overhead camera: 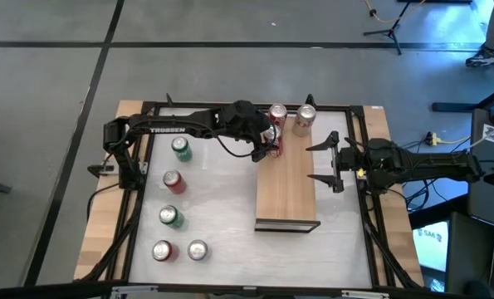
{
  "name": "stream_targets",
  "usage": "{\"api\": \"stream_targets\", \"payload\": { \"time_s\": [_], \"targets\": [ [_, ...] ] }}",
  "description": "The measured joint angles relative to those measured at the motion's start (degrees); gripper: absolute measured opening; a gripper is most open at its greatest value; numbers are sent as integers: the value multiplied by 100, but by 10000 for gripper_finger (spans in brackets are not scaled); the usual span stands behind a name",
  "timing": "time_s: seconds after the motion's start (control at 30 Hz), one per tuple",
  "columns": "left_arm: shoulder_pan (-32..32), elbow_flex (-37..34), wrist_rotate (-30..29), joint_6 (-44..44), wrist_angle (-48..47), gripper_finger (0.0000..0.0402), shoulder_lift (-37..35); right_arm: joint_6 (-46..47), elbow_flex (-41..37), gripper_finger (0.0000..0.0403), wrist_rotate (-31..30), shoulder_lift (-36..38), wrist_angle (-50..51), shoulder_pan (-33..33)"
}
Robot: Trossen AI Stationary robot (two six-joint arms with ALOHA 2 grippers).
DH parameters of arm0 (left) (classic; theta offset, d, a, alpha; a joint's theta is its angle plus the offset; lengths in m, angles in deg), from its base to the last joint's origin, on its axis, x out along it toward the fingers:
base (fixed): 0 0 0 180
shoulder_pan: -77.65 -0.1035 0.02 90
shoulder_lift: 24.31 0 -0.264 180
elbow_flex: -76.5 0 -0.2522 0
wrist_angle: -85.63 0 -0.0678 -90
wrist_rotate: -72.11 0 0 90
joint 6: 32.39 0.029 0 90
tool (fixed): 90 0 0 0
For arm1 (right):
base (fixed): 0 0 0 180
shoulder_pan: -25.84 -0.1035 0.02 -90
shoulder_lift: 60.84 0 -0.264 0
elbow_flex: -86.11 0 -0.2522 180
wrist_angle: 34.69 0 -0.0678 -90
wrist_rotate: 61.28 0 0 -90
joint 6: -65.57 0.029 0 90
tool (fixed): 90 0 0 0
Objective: Place canned beverage on shelf
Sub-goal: Put the red white soda can on the shelf aligned with the other red white soda can
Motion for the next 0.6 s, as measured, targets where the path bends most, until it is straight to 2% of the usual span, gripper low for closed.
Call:
{"api": "stream_targets", "payload": {
  "time_s": [0.6],
  "targets": [
    [0, -11, -4, 2, 131, 321, 15, 0, 0, 386, 0, 0, 0, 0]
  ]
}}
